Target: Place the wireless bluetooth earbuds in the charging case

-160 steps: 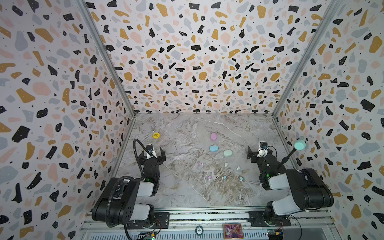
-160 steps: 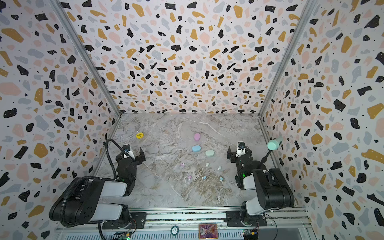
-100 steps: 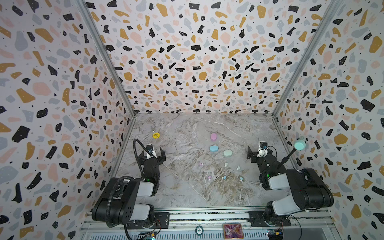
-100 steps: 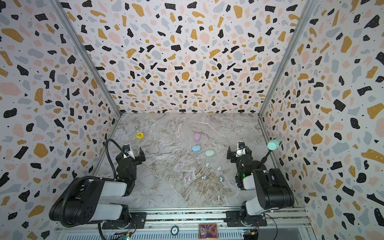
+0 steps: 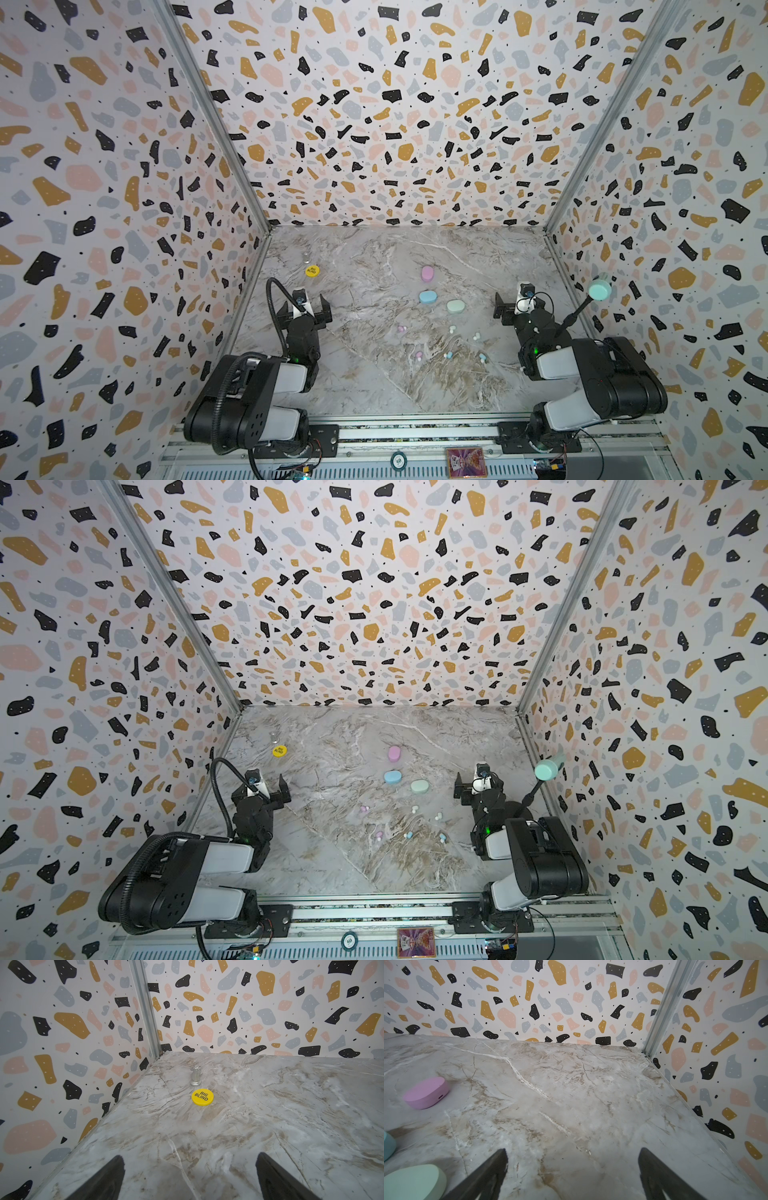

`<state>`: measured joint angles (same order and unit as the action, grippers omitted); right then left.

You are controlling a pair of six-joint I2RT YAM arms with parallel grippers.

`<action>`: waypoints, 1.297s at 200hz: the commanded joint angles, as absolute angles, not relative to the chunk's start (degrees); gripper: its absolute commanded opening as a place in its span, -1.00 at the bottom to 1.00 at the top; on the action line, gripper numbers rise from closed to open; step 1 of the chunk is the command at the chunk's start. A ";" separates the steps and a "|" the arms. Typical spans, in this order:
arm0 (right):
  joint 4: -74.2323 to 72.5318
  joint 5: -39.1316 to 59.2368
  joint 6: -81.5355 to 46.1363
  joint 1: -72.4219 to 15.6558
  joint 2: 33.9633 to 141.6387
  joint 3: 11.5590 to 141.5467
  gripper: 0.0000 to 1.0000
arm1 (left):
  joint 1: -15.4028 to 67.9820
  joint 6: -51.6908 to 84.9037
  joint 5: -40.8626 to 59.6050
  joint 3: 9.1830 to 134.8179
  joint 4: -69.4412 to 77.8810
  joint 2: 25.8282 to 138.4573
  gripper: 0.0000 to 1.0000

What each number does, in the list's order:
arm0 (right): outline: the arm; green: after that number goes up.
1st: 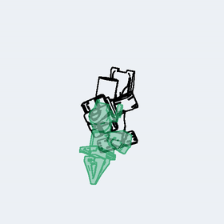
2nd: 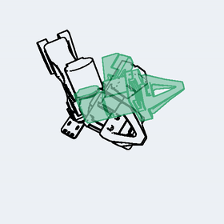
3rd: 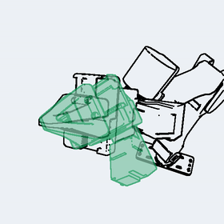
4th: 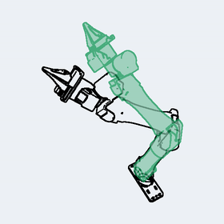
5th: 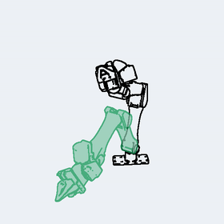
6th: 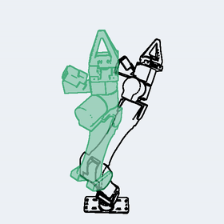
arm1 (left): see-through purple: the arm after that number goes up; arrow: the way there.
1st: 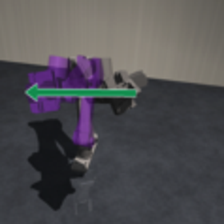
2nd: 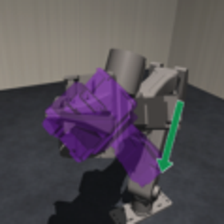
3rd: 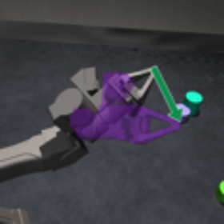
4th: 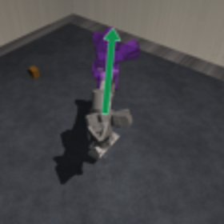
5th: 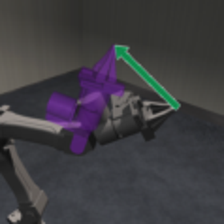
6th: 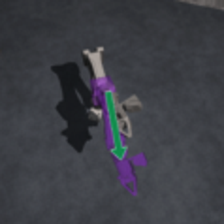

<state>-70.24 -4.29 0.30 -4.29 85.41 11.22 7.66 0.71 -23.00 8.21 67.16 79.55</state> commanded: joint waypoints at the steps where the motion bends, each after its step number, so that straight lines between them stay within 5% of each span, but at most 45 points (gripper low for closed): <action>1: -69.95 -4.19 -0.22 -4.31 85.12 12.27 0.98 | 7.47 0.75 -22.86 9.40 68.82 80.02 1.00; 87: -70.01 -3.94 -0.01 -4.45 84.34 12.27 0.98 | 7.47 0.64 -22.97 9.16 69.84 79.39 1.00; 122: -39.65 -13.16 5.58 -15.91 76.34 25.15 0.98 | 7.64 0.01 -20.36 22.85 38.53 71.38 1.00; 154: -21.55 -16.47 3.41 -25.21 76.30 34.20 0.97 | 8.51 0.72 -16.78 25.92 30.52 66.78 1.00; 212: 14.44 -2.39 -12.38 -26.39 86.97 56.12 0.97 | 10.05 10.51 -5.90 26.94 25.43 61.20 1.00; 259: 28.41 7.56 -16.32 -24.17 96.93 68.49 0.96 | 10.30 16.78 0.57 30.31 22.08 64.98 1.00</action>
<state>15.20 1.48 -12.34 -24.99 94.45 63.61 10.00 12.10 -4.49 27.94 23.38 63.86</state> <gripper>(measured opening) 0.986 0.996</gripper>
